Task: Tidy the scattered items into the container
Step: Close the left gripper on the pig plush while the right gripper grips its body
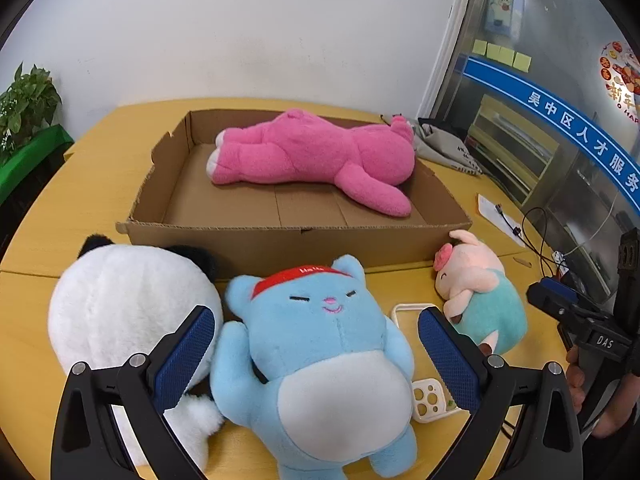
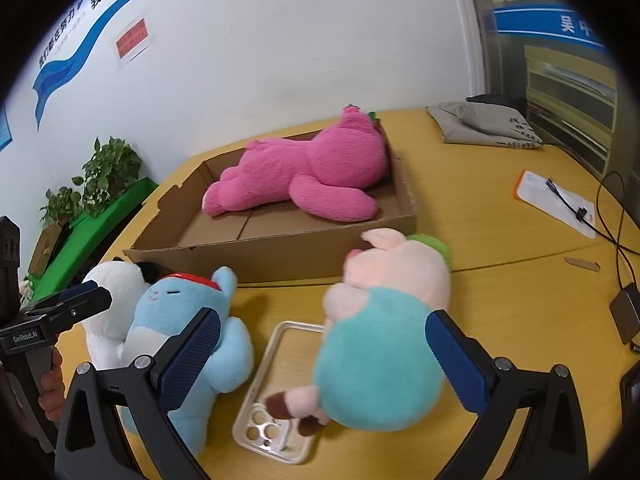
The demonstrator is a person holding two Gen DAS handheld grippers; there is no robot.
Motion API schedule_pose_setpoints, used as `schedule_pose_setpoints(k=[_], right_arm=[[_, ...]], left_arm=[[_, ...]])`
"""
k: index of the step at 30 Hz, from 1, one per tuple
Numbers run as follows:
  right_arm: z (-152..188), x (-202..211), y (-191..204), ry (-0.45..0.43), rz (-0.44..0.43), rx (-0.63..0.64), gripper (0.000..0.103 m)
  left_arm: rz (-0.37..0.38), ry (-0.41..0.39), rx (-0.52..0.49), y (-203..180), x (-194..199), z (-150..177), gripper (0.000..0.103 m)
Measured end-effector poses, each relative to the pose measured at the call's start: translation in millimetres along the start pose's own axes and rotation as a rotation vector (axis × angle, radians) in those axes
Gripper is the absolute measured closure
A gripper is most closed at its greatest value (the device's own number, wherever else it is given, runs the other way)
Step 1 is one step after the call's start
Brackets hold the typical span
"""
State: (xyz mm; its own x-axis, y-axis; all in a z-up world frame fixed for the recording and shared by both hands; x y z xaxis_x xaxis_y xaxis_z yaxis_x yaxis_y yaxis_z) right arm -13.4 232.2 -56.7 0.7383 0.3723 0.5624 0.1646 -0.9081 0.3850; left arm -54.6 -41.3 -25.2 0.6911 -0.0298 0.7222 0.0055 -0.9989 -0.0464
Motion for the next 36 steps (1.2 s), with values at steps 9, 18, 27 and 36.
schedule_pose_setpoints(k=[9, 18, 27, 36], right_arm=[[15, -1, -43, 0.034, 0.042, -0.118, 0.0], [25, -11, -48, 0.071, 0.017, -0.137, 0.0], [42, -45, -45, 0.161, -0.055, -0.073, 0.021], [71, -35, -7, 0.159, 0.023, 0.225, 0.025]], left_arm=[[0.031, 0.005, -0.032, -18, -4, -5, 0.0], [0.159, 0.006, -0.148, -75, -7, -27, 0.0], [0.289, 0.094, -0.286, -162, -46, -59, 0.0], [0.387, 0.285, -0.298, -193, -111, -38, 0.006]])
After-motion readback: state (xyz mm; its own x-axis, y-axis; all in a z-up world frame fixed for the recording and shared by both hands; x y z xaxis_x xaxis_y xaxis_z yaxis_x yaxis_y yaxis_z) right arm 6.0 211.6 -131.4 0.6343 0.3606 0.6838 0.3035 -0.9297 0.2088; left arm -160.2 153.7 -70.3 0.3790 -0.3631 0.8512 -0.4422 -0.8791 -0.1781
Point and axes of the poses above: each gripper's, at about its wrist camera, not at the fingertips, and x roughly against the way its jaws point, y to its left, z to its underside, the point moved 3 cm from there along -x, roughly the way its jaws point, and after that the axes turned 14 degrees about -z, right-handed, at the moved point
